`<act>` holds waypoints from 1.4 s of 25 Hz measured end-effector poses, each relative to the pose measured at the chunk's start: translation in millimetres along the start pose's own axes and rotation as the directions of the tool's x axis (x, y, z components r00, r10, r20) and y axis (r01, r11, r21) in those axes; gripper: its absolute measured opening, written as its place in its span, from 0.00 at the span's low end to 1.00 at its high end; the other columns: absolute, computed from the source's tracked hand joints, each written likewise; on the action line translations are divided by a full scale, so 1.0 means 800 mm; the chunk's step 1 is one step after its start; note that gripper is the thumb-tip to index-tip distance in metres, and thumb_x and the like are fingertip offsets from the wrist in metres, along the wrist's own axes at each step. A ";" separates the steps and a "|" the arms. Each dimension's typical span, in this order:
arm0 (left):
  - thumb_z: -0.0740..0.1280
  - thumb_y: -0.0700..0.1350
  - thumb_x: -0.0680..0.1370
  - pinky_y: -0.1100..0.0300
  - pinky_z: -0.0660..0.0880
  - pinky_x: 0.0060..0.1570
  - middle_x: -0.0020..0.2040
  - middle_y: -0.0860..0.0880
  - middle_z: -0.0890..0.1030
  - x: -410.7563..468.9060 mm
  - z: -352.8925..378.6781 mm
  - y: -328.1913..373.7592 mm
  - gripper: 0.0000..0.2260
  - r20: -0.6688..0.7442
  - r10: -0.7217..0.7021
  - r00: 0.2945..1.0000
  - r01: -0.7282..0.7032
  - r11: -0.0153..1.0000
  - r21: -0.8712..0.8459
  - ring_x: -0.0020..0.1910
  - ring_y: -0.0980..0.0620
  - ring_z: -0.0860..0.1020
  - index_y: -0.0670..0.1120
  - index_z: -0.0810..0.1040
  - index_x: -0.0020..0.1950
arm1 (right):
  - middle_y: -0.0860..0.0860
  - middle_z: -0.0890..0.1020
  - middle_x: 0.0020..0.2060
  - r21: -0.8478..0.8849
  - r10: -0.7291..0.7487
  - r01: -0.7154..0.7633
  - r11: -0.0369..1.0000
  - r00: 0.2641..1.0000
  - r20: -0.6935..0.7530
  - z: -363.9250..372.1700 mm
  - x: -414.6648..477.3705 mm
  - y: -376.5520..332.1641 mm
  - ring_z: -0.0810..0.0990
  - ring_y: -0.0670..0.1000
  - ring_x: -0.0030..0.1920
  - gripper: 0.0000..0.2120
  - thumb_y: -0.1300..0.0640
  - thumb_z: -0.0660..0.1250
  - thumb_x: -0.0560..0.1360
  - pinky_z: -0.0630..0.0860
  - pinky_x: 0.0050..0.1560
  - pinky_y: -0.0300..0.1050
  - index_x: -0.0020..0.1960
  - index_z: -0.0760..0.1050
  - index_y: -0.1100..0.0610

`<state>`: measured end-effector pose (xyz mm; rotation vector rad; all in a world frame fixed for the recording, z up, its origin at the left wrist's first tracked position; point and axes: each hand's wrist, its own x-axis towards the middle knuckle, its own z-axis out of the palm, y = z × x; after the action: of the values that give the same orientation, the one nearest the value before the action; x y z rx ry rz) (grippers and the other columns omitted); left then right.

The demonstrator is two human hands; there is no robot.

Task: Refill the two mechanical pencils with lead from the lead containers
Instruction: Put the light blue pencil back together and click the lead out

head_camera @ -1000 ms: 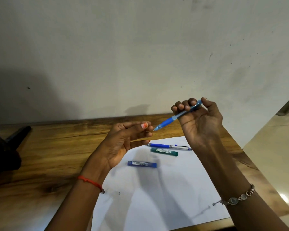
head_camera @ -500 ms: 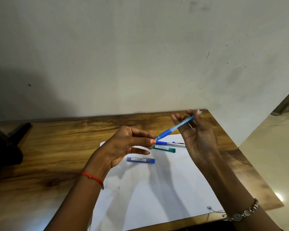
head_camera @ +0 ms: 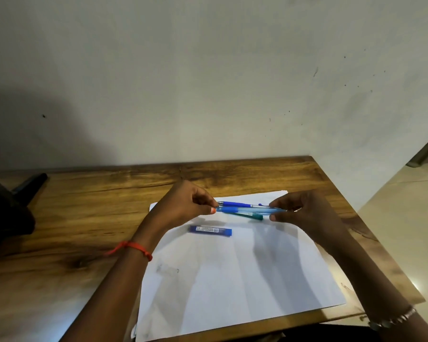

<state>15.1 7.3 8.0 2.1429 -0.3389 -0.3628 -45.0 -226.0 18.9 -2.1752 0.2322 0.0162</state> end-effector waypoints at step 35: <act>0.74 0.42 0.69 0.64 0.69 0.37 0.41 0.50 0.81 0.006 -0.004 -0.009 0.07 -0.076 0.028 0.997 -0.006 0.960 0.280 0.41 0.53 0.76 0.45 0.85 0.46 | 0.43 0.76 0.37 -0.353 -0.218 0.225 0.908 0.974 0.059 0.037 -0.002 -0.002 0.71 0.51 0.48 0.12 0.51 0.77 0.62 0.73 0.48 0.50 0.44 0.83 0.53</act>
<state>21.5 12.0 2.7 2.4224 -0.3815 -0.2284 -44.0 -200.9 3.2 -2.5533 -0.0355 -0.0551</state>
